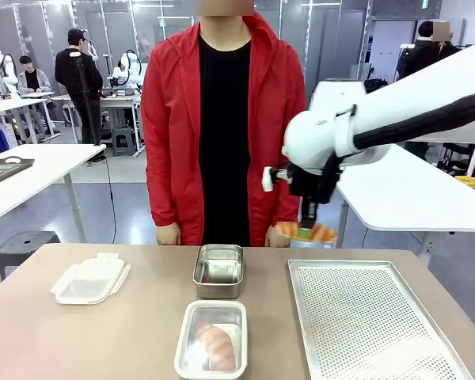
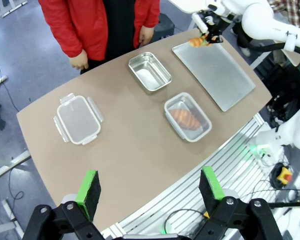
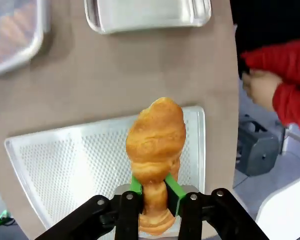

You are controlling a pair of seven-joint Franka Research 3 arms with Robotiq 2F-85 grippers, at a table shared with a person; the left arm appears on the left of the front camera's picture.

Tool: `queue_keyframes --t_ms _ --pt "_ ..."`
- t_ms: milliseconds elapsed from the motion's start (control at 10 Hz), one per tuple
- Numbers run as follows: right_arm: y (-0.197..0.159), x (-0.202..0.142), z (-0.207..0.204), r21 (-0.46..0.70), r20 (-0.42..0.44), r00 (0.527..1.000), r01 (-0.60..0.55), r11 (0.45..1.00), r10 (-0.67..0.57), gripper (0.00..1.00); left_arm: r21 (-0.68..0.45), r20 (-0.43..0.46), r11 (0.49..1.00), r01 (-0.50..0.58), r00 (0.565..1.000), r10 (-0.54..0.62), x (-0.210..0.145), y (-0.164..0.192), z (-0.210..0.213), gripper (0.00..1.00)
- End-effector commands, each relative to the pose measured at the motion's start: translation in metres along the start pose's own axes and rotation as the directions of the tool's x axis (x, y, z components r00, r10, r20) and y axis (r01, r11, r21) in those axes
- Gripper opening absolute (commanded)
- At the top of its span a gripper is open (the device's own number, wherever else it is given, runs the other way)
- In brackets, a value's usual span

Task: Place the bread into the airtight container.
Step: Pick up a Butter Roll and place it into an empty Airtight Container.

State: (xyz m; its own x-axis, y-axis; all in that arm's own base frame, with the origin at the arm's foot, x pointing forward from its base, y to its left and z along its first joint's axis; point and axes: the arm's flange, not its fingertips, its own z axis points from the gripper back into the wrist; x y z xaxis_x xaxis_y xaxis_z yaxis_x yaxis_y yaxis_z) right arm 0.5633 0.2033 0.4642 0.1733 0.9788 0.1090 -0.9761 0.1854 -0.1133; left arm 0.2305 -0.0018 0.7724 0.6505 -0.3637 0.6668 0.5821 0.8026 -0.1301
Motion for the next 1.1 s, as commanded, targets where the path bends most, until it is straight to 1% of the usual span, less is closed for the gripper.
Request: queue_keyframes --t_ms 0,100,300,500,700,800,900,1000 --pt "-0.006 0.053 0.000 0.005 -0.035 0.999 -0.009 1.000 0.009 0.11 -0.019 0.002 1.000 0.015 1.000 -0.015 0.000 0.000 0.001 1.00" --pt "-0.005 0.083 -0.002 0.015 -0.020 1.000 -0.023 1.000 0.023 0.11 -0.019 0.002 1.000 0.015 1.000 -0.015 0.000 0.000 0.001 1.00" --pt "0.001 0.134 -0.009 0.014 -0.027 0.999 -0.032 0.999 0.033 0.11 -0.019 0.002 1.000 0.015 1.000 -0.015 0.000 0.000 0.001 1.00" --pt "0.007 0.179 -0.027 0.046 -0.043 0.998 -0.041 0.998 0.043 0.11 -0.019 0.002 1.000 0.015 1.000 -0.015 0.000 0.000 0.001 1.00" --pt "0.012 0.198 -0.045 0.074 -0.036 0.998 -0.040 0.996 0.043 0.11 -0.019 0.002 1.000 0.015 1.000 -0.015 0.000 0.000 0.001 1.00" --pt "0.015 0.198 -0.047 0.086 -0.020 0.999 -0.023 0.996 0.025 0.11 -0.019 0.002 1.000 0.015 1.000 -0.015 0.000 0.000 0.001 1.00" --pt "0.022 0.189 -0.047 0.071 -0.013 0.998 -0.066 0.995 0.067 0.11 -0.019 0.002 1.000 0.015 1.000 -0.015 0.000 0.000 0.001 1.00" --pt "0.022 0.189 -0.047 0.071 -0.013 0.998 -0.066 0.995 0.067 0.11 -0.019 0.002 1.000 0.015 1.000 -0.015 0.000 0.000 0.001 1.00"
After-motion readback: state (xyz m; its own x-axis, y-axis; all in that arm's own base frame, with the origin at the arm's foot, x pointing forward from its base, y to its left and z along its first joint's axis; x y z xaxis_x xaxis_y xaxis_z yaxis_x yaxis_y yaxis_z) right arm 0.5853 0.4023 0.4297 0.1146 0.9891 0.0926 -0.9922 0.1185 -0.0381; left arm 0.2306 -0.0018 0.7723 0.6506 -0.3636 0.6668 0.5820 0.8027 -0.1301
